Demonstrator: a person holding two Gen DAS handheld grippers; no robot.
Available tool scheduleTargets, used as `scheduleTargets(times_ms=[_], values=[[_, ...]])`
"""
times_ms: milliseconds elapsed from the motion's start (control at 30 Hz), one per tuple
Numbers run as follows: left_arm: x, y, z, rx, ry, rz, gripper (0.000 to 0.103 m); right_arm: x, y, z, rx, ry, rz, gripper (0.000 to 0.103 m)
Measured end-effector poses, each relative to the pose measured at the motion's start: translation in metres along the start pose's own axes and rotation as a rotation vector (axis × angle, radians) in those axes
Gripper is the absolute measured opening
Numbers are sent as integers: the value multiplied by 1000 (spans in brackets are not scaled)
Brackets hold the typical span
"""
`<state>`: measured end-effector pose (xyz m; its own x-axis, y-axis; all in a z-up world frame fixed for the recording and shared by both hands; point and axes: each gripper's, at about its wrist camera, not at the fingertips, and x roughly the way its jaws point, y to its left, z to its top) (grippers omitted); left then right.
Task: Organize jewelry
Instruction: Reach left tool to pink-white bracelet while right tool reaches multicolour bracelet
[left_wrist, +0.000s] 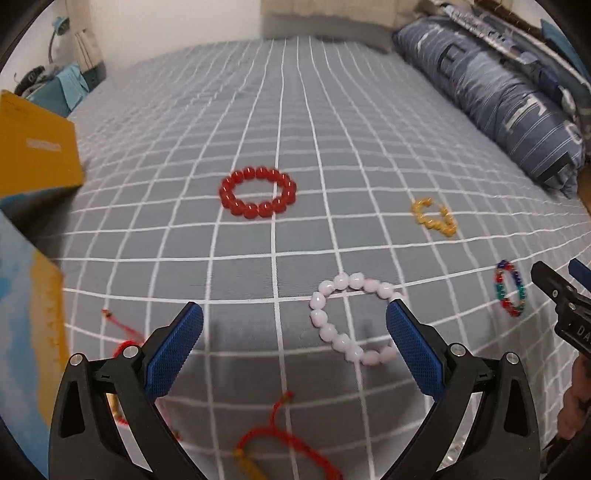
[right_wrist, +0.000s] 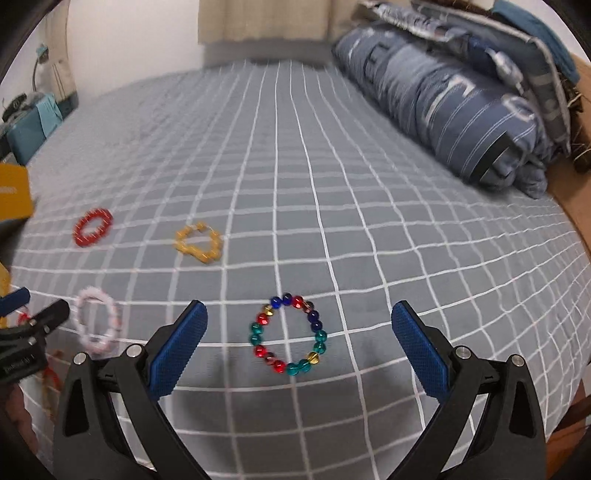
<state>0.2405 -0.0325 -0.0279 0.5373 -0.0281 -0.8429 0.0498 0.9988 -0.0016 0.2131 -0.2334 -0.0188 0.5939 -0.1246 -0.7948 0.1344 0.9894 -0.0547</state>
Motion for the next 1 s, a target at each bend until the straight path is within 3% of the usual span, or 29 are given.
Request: scheduleTargets(times_ms=[267,433,533,833,900,1000], values=[[33,-3,-1,2,80,3,97,49,2,-7,-8,106,41,96],[41,-5,-1,13,85,8,96,63,0,-10,8,150,54,91],[40,-4,-3,14,74,13,85,64,-4,-7,21,152,76,82],[29,1,-6,-3,51,-6,34,59,-3,-8,36,142,88,45],[28,0,-7,-7,50,-15,17,58,-4,-8,37,140,85,26],[24,5,-6,-22,48,-48,10,53,-8,-8,58,130,89,19]])
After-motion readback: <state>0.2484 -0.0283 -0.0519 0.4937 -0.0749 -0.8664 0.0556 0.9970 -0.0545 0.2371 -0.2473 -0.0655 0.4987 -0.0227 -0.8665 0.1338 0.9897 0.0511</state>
